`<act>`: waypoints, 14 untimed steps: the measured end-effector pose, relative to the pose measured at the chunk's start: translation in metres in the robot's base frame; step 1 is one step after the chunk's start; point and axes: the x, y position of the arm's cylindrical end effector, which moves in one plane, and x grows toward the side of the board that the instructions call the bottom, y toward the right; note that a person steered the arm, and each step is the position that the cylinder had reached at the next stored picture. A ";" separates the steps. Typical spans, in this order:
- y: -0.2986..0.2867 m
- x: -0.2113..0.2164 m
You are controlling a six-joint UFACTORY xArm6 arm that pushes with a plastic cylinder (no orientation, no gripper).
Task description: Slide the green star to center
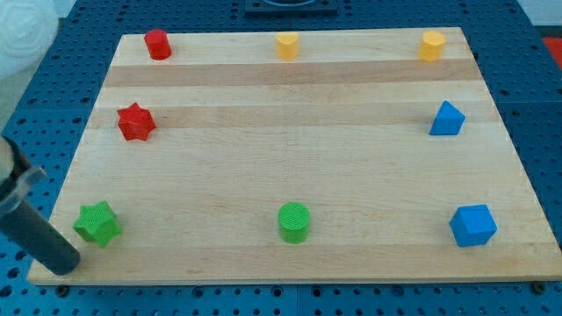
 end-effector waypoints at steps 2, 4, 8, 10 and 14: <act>0.003 -0.018; 0.045 -0.042; 0.100 -0.146; 0.158 -0.124; 0.195 -0.133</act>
